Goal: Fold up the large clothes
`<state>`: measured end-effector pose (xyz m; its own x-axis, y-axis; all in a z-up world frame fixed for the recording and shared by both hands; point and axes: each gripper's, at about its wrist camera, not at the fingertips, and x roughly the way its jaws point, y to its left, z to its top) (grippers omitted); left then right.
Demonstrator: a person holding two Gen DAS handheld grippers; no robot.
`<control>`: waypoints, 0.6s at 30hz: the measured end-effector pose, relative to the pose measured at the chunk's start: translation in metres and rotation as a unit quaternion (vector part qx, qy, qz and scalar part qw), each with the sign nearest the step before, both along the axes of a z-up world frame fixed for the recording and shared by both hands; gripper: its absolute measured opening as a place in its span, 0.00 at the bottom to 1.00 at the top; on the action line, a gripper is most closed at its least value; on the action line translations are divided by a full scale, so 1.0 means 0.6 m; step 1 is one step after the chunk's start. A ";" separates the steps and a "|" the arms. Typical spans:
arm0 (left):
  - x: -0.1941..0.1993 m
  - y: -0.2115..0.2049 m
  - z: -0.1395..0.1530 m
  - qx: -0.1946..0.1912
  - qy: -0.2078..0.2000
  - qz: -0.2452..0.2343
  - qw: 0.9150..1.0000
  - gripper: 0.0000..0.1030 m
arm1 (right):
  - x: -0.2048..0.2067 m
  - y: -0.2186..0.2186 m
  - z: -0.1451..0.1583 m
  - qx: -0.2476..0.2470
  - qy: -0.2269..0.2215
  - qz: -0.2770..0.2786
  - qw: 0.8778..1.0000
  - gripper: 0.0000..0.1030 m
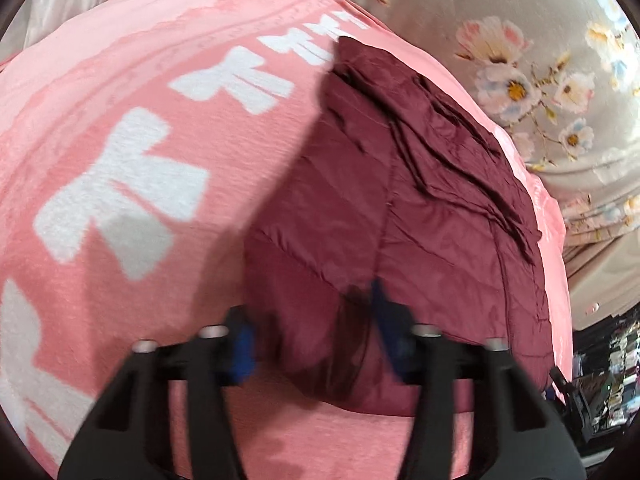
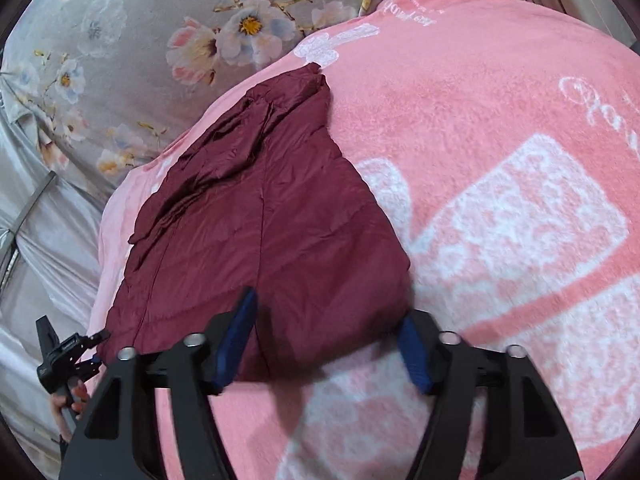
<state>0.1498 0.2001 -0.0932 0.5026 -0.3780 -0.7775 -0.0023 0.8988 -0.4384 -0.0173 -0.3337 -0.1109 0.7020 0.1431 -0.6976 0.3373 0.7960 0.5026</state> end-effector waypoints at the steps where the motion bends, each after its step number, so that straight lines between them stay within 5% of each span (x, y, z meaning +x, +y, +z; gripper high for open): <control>1: -0.001 -0.004 0.005 0.006 -0.001 -0.002 1.000 0.19 | 0.005 0.002 -0.001 0.002 0.001 0.001 1.000 0.21; 3: -0.011 -0.006 0.023 0.007 -0.017 -0.005 1.000 0.10 | 0.004 0.004 0.004 0.017 -0.008 0.000 1.000 0.08; 5: -0.031 0.001 0.047 -0.008 -0.033 -0.010 0.999 0.07 | -0.009 0.010 0.023 0.014 -0.025 0.005 1.000 0.05; 12: -0.142 0.037 0.176 -0.046 -0.108 -0.031 0.993 0.05 | -0.112 0.047 0.160 -0.051 -0.113 0.022 0.992 0.04; 18: -0.250 0.077 0.303 -0.071 -0.185 -0.027 0.980 0.05 | -0.235 0.061 0.296 -0.102 -0.215 0.012 0.971 0.04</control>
<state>0.0000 0.2461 0.0884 0.7165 -0.5030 -0.4833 0.2258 0.8228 -0.5216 -0.1581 -0.2970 0.0667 0.9327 0.0536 -0.3566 0.1107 0.8986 0.4245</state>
